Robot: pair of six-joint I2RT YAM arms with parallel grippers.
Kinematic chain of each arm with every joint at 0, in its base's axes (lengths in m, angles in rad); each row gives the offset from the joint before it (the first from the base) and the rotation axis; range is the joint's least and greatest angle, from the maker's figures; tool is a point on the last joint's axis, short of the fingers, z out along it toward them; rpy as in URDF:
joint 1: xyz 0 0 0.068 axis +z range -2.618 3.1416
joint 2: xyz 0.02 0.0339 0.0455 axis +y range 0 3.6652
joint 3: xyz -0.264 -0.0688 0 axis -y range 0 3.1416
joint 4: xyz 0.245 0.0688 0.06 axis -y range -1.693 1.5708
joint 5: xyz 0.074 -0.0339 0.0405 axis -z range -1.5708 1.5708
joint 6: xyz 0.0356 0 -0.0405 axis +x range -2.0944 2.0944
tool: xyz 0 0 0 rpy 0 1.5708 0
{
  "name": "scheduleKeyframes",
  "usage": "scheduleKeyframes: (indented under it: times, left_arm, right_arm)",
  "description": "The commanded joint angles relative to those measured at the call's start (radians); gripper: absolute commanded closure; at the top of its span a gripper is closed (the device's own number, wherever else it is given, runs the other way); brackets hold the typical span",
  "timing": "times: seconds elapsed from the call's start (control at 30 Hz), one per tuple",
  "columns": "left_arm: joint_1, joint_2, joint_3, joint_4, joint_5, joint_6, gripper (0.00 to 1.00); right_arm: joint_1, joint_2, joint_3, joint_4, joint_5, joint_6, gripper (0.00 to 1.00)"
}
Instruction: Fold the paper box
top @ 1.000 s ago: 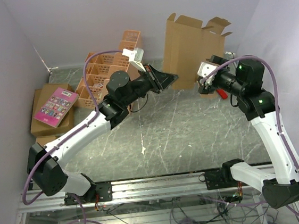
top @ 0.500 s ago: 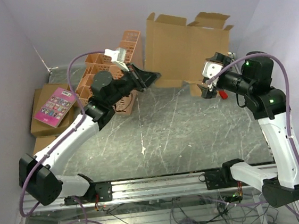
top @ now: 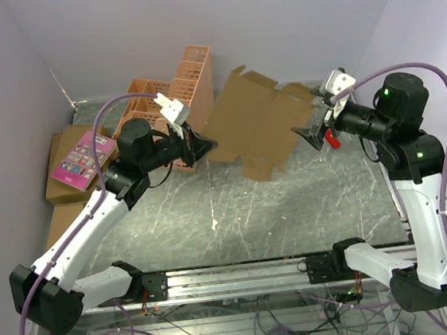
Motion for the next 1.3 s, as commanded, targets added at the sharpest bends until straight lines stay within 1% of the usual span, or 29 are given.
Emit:
scheduleKeyframes:
  times: [0.0, 0.03, 0.1, 0.17, 0.23, 0.27, 0.37, 0.47, 0.57, 0.63, 0.8, 0.97, 1.17, 1.27]
  left_arm:
    - [0.008, -0.075, -0.016, -0.169, 0.058, 0.267, 0.93]
    - [0.011, -0.083, -0.017, -0.196, 0.063, 0.293, 0.93]
    - [0.011, -0.1, -0.024, -0.234, 0.083, 0.335, 0.93]
    - [0.013, -0.115, -0.039, -0.244, 0.101, 0.358, 0.93]
    - [0.015, -0.128, -0.053, -0.249, 0.109, 0.377, 0.93]
    - [0.017, -0.134, -0.058, -0.249, 0.112, 0.383, 0.93]
    - [0.027, -0.138, -0.066, -0.245, 0.131, 0.398, 0.93]
    - [0.037, -0.125, -0.06, -0.244, 0.158, 0.405, 0.93]
    - [0.044, -0.113, -0.059, -0.236, 0.189, 0.401, 0.93]
    - [0.047, -0.109, -0.065, -0.222, 0.211, 0.396, 0.93]
    - [0.05, -0.098, -0.076, -0.195, 0.261, 0.385, 0.93]
    - [0.053, -0.091, -0.066, -0.216, 0.272, 0.402, 0.93]
    - [0.061, -0.075, -0.051, -0.235, 0.266, 0.425, 0.93]
    - [0.061, -0.06, -0.026, -0.261, 0.271, 0.447, 0.93]
  right_arm:
    - [-0.038, 0.026, -0.006, 0.063, -0.082, 0.117, 0.0]
    - [-0.057, 0.036, 0.014, 0.058, -0.09, 0.12, 0.0]
    - [-0.13, 0.065, 0.057, 0.017, -0.16, 0.096, 0.0]
    - [-0.237, 0.111, 0.089, -0.042, -0.286, 0.057, 0.01]
    - [-0.316, 0.151, 0.097, -0.105, -0.366, -0.004, 0.03]
    - [-0.34, 0.179, 0.096, -0.146, -0.379, -0.068, 0.04]
    - [-0.358, 0.213, 0.062, -0.261, -0.393, -0.246, 0.07]
    - [-0.358, 0.186, -0.011, -0.337, -0.417, -0.393, 0.07]
    - [-0.358, 0.141, -0.091, -0.313, -0.379, -0.438, 0.07]
    - [-0.357, 0.115, -0.149, -0.257, -0.35, -0.444, 0.06]
    - [-0.357, 0.122, -0.247, -0.141, -0.278, -0.427, 0.07]
    - [-0.357, 0.148, -0.259, -0.126, -0.258, -0.446, 0.19]
    - [-0.357, 0.121, -0.307, -0.1, -0.253, -0.456, 0.32]
    - [-0.357, 0.118, -0.33, -0.086, -0.247, -0.45, 0.42]
